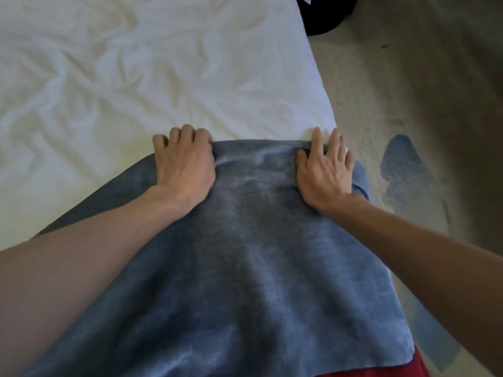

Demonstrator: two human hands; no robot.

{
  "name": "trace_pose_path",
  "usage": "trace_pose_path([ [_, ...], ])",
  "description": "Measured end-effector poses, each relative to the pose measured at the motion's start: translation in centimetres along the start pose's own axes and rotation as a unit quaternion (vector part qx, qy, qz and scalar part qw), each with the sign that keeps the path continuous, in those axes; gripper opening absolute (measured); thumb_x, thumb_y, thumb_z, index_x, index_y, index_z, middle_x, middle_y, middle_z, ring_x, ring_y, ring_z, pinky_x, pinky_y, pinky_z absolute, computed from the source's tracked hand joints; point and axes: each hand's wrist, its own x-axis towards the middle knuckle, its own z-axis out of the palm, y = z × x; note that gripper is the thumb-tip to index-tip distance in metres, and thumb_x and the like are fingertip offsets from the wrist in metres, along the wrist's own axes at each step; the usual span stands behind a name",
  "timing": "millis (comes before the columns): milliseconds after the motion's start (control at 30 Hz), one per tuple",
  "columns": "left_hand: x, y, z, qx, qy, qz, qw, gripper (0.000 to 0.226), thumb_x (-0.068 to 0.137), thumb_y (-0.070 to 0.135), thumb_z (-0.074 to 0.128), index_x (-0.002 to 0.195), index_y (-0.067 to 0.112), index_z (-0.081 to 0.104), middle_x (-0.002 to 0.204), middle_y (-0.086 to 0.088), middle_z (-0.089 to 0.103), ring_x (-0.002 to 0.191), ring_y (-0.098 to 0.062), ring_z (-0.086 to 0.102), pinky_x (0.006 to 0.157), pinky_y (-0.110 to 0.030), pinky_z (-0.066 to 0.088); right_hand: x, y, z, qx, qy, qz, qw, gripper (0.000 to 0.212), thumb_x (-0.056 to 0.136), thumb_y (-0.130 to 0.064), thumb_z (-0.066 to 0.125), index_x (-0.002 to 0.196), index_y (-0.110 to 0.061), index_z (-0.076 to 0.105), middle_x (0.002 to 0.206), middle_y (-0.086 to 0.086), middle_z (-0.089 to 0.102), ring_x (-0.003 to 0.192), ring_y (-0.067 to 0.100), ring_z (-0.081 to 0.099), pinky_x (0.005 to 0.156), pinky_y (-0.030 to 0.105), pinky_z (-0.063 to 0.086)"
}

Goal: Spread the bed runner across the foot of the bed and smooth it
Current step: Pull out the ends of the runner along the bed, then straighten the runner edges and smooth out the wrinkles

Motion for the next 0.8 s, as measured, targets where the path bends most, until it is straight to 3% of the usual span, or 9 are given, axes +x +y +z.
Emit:
trace_pose_path([
  [100,-0.3,2.0,0.1,-0.040,0.001,0.049,0.998,0.034,0.094,0.037,0.034,0.109,0.014,0.054,0.103,-0.008,0.055,0.091,-0.027,0.051,0.082,-0.044,0.034,-0.9,-0.7,0.2,-0.001,0.030,-0.048,0.998,0.065,0.095,-0.050,0.023,0.150,-0.017,0.010,0.158,0.018,0.001,0.145,0.034,0.000,0.116,0.050,0.001],
  [200,0.2,2.7,0.7,-0.040,-0.007,0.043,0.998,0.032,0.095,0.038,0.038,0.109,0.014,0.054,0.099,-0.009,0.052,0.090,-0.027,0.048,0.080,-0.040,0.033,-1.0,-1.0,0.1,-0.020,0.017,-0.069,0.997,0.059,0.097,-0.047,0.028,0.148,-0.019,0.017,0.158,0.017,0.002,0.145,0.034,0.000,0.115,0.049,0.000],
  [300,0.8,2.4,1.1,-0.022,0.013,0.033,0.999,0.029,0.095,0.034,0.038,0.098,0.010,0.053,0.091,-0.009,0.049,0.080,-0.024,0.039,0.073,-0.036,0.028,-0.3,-1.4,-0.5,-0.009,0.056,-0.056,0.997,0.031,0.097,-0.029,0.039,0.124,-0.013,0.042,0.145,0.020,0.030,0.136,0.035,0.024,0.113,0.052,0.015],
  [400,1.5,2.1,0.9,-0.027,0.026,0.025,0.999,0.026,0.095,0.030,0.036,0.091,0.008,0.050,0.086,-0.007,0.041,0.077,-0.022,0.033,0.071,-0.036,0.027,0.3,-2.3,-1.0,-0.015,0.094,-0.058,0.994,0.012,0.093,-0.012,0.045,0.105,-0.009,0.046,0.120,0.014,0.043,0.112,0.032,0.039,0.103,0.047,0.027],
  [500,2.1,2.1,0.6,-0.047,0.020,-0.016,0.999,0.020,0.095,0.025,0.038,0.091,0.010,0.049,0.089,-0.008,0.046,0.078,-0.022,0.035,0.073,-0.036,0.028,0.9,-2.8,-1.2,-0.017,0.112,-0.071,0.991,0.019,0.087,0.000,0.049,0.103,-0.010,0.044,0.110,0.011,0.045,0.101,0.028,0.041,0.099,0.045,0.031],
  [567,1.9,2.2,0.8,-0.042,-0.012,-0.032,0.999,0.020,0.094,0.025,0.038,0.096,0.009,0.050,0.095,-0.010,0.047,0.082,-0.023,0.036,0.076,-0.037,0.029,1.1,-2.8,-1.1,-0.012,0.106,-0.076,0.991,0.020,0.090,-0.005,0.049,0.109,-0.009,0.043,0.115,0.012,0.045,0.108,0.030,0.042,0.102,0.047,0.029],
  [667,0.9,2.8,0.5,-0.029,-0.026,-0.017,0.999,0.035,0.089,0.032,0.040,0.115,0.010,0.048,0.113,-0.013,0.044,0.103,-0.029,0.040,0.092,-0.043,0.030,0.1,-2.6,-0.8,0.019,0.075,-0.048,0.996,0.043,0.097,-0.023,0.041,0.136,-0.009,0.028,0.147,0.024,0.024,0.139,0.037,0.018,0.114,0.050,0.009],
  [733,-0.8,3.7,0.4,-0.022,-0.021,0.056,0.998,0.056,0.088,0.040,0.036,0.133,0.007,0.038,0.134,-0.018,0.037,0.127,-0.033,0.032,0.108,-0.050,0.021,-1.7,-2.3,-0.4,0.000,0.055,-0.072,0.996,0.062,0.097,-0.038,0.034,0.148,-0.011,0.011,0.156,0.022,0.001,0.144,0.035,-0.002,0.115,0.047,-0.002],
  [800,-3.0,4.8,0.6,-0.025,-0.045,0.135,0.990,0.067,0.089,0.046,0.028,0.143,0.007,0.026,0.150,-0.018,0.022,0.140,-0.033,0.017,0.115,-0.054,0.010,-3.4,-1.8,0.0,-0.033,0.021,-0.109,0.993,0.071,0.094,-0.049,0.023,0.150,-0.012,0.003,0.157,0.018,-0.008,0.145,0.032,-0.010,0.115,0.047,-0.006],
])
